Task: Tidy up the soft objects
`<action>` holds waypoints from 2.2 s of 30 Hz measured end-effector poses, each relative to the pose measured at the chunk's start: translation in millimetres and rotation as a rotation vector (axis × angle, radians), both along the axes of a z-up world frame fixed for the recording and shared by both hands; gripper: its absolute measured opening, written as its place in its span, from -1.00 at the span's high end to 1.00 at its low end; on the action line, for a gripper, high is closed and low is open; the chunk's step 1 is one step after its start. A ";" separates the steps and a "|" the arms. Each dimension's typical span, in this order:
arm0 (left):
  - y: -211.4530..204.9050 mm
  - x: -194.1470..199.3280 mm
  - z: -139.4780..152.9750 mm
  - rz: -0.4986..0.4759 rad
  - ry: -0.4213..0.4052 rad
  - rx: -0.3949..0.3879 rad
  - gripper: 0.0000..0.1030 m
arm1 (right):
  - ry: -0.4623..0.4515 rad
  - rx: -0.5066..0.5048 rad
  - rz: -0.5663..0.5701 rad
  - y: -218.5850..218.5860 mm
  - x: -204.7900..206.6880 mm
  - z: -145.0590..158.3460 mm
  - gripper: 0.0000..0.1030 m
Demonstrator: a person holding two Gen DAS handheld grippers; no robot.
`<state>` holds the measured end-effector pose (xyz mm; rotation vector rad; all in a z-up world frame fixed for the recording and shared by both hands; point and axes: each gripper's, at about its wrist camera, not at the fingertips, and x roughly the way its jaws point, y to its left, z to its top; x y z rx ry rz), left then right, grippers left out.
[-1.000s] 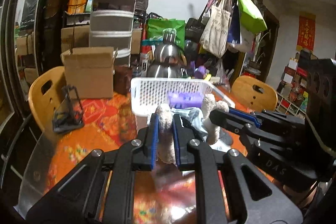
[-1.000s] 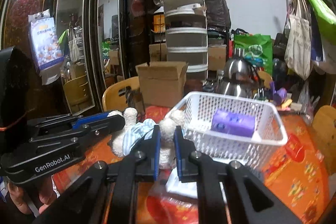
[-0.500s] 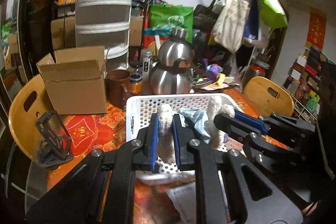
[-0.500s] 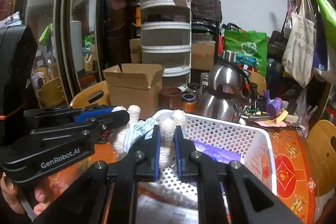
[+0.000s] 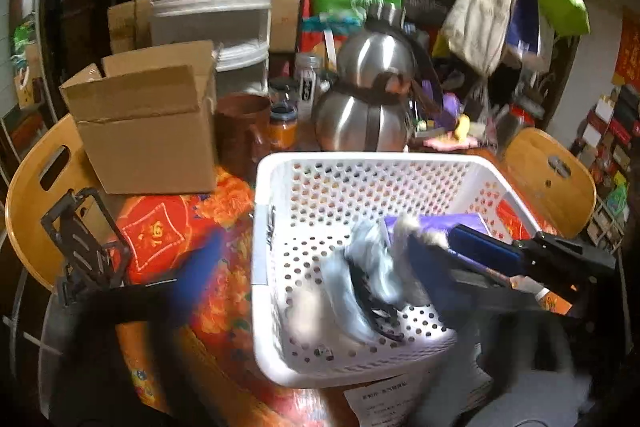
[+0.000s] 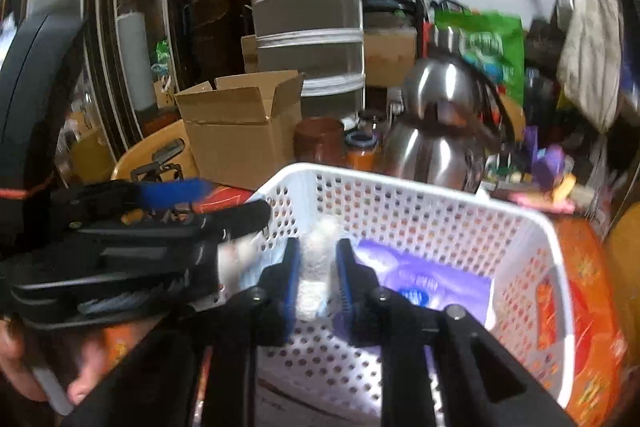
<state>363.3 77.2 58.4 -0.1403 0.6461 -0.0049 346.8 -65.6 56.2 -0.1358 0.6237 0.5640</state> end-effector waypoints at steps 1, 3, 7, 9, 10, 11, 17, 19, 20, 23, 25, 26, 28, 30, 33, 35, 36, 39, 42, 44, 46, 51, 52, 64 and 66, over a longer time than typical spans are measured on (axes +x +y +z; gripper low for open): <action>2.6 -4.3 0.6 -0.005 -0.015 -0.012 -0.97 | 0.026 0.017 -0.003 -3.7 2.2 -2.3 0.07; 6.3 -8.6 -0.5 -0.017 -0.001 -0.045 -0.97 | 0.049 0.036 -0.014 -13.1 2.0 -4.5 -0.45; 7.4 -10.0 -4.8 -0.011 0.017 -0.049 -0.97 | -0.011 0.021 -0.086 -29.7 -1.0 -1.4 -0.57; 6.5 -10.6 -6.3 -0.016 0.024 -0.054 -0.97 | 0.026 0.030 -0.086 -34.6 3.1 -3.6 -0.57; 5.9 -12.1 -6.6 -0.015 0.024 -0.051 -0.97 | 0.026 0.028 -0.088 -35.5 2.2 -3.7 -0.57; 5.5 -14.3 -6.6 -0.018 0.024 -0.054 -0.97 | 0.021 0.021 -0.088 -35.7 1.0 -3.6 -0.57; 3.3 -31.5 -1.3 -0.029 0.003 -0.076 -0.97 | 0.017 0.009 -0.090 -43.5 -7.2 0.9 -0.57; 2.7 -36.7 1.4 -0.033 -0.006 -0.085 -0.97 | 0.022 0.018 -0.092 -47.1 -9.6 0.9 -0.57; 1.0 -39.4 3.0 -0.040 -0.009 -0.085 -0.97 | 0.028 0.020 -0.095 -49.7 -10.8 0.4 -0.57; -5.9 -47.7 5.0 -0.046 -0.006 -0.060 -0.97 | 0.035 0.014 -0.101 -56.6 -15.7 -2.6 -0.57; -10.0 -57.2 4.6 -0.048 -0.004 -0.041 -0.97 | 0.037 0.019 -0.103 -61.5 -19.4 -3.6 -0.57; -12.1 -64.5 3.8 -0.044 -0.002 -0.031 -0.97 | 0.039 0.023 -0.103 -65.3 -22.9 -4.1 -0.57; -14.2 -77.4 1.2 -0.053 -0.003 -0.033 -0.97 | 0.039 0.031 -0.105 -74.9 -30.9 -3.9 -0.57; -15.1 -93.8 -6.7 -0.059 0.012 -0.044 -0.97 | 0.037 0.051 -0.112 -87.8 -44.6 -3.9 -0.57; -16.1 -117.1 -25.9 -0.066 0.052 -0.062 -0.97 | 0.071 0.075 -0.139 -108.1 -65.7 -11.3 -0.57; -16.0 -130.0 -41.2 -0.070 0.081 -0.090 -0.97 | 0.115 0.092 -0.153 -121.5 -79.7 -23.6 -0.57; -16.5 -135.7 -48.8 -0.077 0.092 -0.106 -0.97 | 0.133 0.113 -0.158 -128.9 -87.7 -31.0 -0.57; -20.5 -147.8 -70.1 -0.084 0.108 -0.131 -0.97 | 0.127 0.122 -0.158 -139.7 -112.8 -49.4 -0.55; -27.4 -148.5 -86.5 -0.101 0.121 -0.128 -0.97 | 0.092 0.088 -0.157 -136.4 -130.4 -65.1 -0.18; -31.7 -145.3 -93.6 -0.120 0.132 -0.142 -0.96 | 0.101 0.071 -0.138 -129.6 -135.3 -75.0 0.03; -36.5 -144.1 -99.3 -0.138 0.130 -0.144 -0.92 | 0.101 0.042 -0.113 -117.7 -135.7 -83.2 0.03; -46.7 -131.5 -115.0 -0.182 0.176 -0.156 -0.28 | 0.075 0.023 -0.088 -104.4 -137.7 -91.2 0.28; -46.9 -130.3 -117.4 -0.189 0.178 -0.168 -0.20 | 0.080 0.030 -0.080 -103.9 -138.2 -91.8 0.30; -63.1 -134.5 -117.5 -0.251 0.163 -0.153 0.41 | 0.106 0.023 -0.058 -97.9 -139.0 -98.5 0.55; -65.2 -136.9 -117.1 -0.250 0.160 -0.135 0.43 | 0.103 0.013 -0.059 -96.3 -140.0 -98.4 0.59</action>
